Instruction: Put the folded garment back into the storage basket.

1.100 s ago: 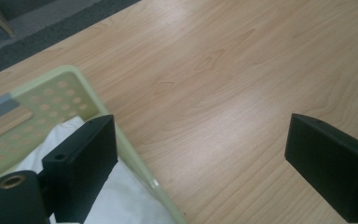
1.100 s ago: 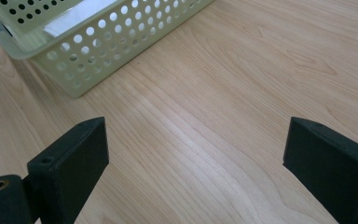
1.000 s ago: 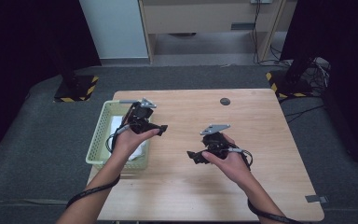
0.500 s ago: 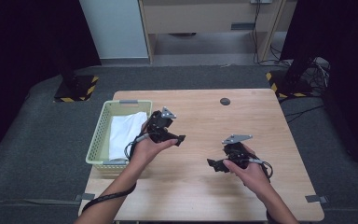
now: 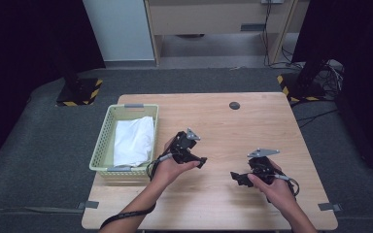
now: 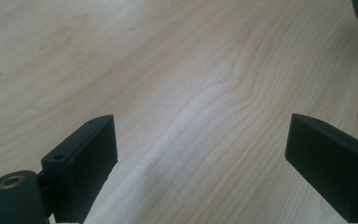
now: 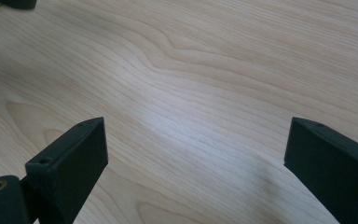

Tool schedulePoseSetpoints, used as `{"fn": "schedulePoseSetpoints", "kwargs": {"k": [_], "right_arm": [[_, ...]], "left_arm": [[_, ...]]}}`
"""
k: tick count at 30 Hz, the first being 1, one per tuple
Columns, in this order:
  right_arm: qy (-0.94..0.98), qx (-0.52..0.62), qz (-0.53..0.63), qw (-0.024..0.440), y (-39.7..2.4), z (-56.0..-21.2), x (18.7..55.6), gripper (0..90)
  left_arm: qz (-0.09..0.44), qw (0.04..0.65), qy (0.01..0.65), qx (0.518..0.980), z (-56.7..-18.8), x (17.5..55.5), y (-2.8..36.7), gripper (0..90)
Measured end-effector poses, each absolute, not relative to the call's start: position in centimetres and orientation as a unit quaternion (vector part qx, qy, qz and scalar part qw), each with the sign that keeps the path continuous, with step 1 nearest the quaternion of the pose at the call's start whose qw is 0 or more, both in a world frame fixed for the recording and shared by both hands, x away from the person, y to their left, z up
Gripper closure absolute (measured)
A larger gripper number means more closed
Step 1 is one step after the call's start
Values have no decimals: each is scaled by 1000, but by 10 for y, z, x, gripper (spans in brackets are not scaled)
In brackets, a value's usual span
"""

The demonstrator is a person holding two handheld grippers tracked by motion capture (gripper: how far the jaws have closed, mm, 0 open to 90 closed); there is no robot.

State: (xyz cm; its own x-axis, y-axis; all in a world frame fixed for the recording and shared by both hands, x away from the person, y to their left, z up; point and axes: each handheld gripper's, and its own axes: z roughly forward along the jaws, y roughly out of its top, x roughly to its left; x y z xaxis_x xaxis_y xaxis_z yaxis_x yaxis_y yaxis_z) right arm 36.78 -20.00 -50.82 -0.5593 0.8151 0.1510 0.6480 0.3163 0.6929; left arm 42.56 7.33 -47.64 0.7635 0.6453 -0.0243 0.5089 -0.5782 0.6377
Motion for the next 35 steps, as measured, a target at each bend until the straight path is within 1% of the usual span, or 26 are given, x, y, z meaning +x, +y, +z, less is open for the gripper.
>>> {"fn": "schedulePoseSetpoints", "kwargs": {"k": [6,13,21,30,33,35], "right_arm": [[789,485,356,124,-224,-512,370,64],[780,509,340,126,-241,-520,372,63],[785,515,323,121,-242,-531,374,55],[804,480,319,151,-238,-538,368,14],[818,458,304,167,-235,-540,366,6],[819,457,305,168,-235,-540,367,6]], "left_arm": [[83,316,318,890,-503,416,61,84],[76,319,323,888,-510,413,57,83],[70,317,328,887,-517,412,57,83],[60,313,335,887,-525,411,59,82],[62,313,334,887,-526,410,59,74],[66,313,330,888,-527,410,58,74]]}}
